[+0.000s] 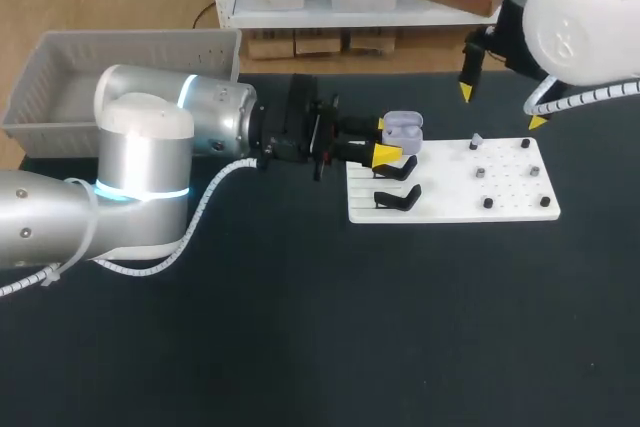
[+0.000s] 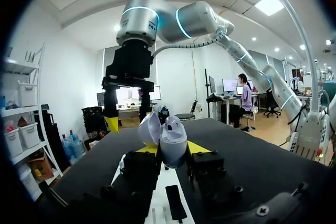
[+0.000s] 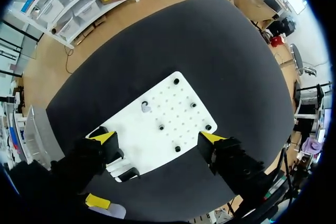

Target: Pick up each earbud case from the left stands, insert the matching earbuds, close the lid, and place the case in the box.

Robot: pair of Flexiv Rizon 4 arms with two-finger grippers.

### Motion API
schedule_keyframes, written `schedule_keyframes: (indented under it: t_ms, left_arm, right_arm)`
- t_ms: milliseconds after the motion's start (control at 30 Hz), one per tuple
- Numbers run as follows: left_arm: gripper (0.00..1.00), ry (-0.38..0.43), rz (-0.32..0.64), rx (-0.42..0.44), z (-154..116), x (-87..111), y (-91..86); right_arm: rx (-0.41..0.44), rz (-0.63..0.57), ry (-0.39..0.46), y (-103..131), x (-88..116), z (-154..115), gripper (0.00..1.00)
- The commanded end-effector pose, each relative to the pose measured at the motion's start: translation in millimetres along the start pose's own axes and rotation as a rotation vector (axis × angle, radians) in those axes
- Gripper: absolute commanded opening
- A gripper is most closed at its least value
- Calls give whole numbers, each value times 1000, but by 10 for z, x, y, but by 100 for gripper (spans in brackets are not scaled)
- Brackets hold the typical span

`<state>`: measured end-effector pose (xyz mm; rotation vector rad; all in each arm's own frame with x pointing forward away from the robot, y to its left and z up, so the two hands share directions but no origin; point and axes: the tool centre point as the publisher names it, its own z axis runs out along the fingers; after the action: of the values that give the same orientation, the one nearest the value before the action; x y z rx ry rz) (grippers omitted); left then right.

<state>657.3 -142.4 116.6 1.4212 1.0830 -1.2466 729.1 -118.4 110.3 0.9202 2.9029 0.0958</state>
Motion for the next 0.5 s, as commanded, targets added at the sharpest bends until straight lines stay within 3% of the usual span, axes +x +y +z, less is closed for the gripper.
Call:
schedule_keyframes:
  t_ms: [33, 167, 500]
  left_arm:
    - [0, -1, 2, -5, -2, 4, -15]
    - [0, -1, 2, -5, -2, 4, -15]
    - [0, -1, 2, -5, -2, 4, -15]
  right_arm:
    - [-55, -59, -15, -102, -72, 33, 100]
    - [-165, -144, 4, -65, -100, 101, 100]
    - [-141, -378, -93, 90, -80, 327, 100]
